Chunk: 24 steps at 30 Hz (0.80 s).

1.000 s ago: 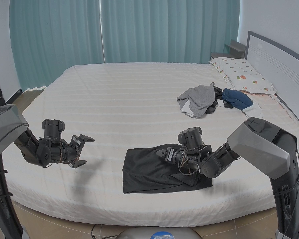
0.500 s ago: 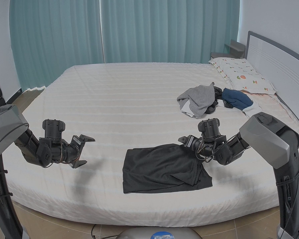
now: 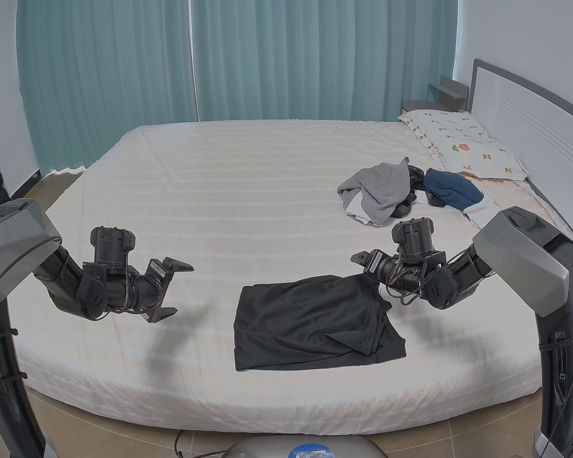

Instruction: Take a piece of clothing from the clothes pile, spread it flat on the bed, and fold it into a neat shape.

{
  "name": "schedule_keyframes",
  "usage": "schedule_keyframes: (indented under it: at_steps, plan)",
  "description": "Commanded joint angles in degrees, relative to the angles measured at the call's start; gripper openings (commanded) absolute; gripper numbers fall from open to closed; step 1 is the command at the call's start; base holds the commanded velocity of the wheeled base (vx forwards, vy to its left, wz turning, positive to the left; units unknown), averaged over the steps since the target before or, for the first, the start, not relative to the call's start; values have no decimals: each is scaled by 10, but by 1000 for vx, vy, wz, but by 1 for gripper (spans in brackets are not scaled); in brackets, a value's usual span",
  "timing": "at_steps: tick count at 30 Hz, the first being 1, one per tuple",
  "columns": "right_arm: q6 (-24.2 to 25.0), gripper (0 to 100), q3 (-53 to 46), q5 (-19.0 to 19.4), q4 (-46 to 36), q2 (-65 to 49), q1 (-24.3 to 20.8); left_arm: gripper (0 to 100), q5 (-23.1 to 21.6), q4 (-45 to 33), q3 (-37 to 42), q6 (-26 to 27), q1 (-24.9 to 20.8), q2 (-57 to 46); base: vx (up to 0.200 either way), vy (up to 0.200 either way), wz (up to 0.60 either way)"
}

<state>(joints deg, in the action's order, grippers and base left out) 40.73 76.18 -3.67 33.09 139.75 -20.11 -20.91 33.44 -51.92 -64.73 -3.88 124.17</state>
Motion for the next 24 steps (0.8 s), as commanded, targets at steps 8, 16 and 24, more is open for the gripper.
schedule_keyframes:
  at_steps: [8,16,24]
  plan:
    - [28,100,-9,31,0,-8,-3,100,3,3,-9,6,-17,5,0,-200,0]
    - [29,100,-9,67,0,-11,-23,100,108,-1,-56,92,-45,72,0,0,0]
    - [28,100,-5,68,0,-10,-51,100,183,-2,-116,123,-76,128,0,0,0]
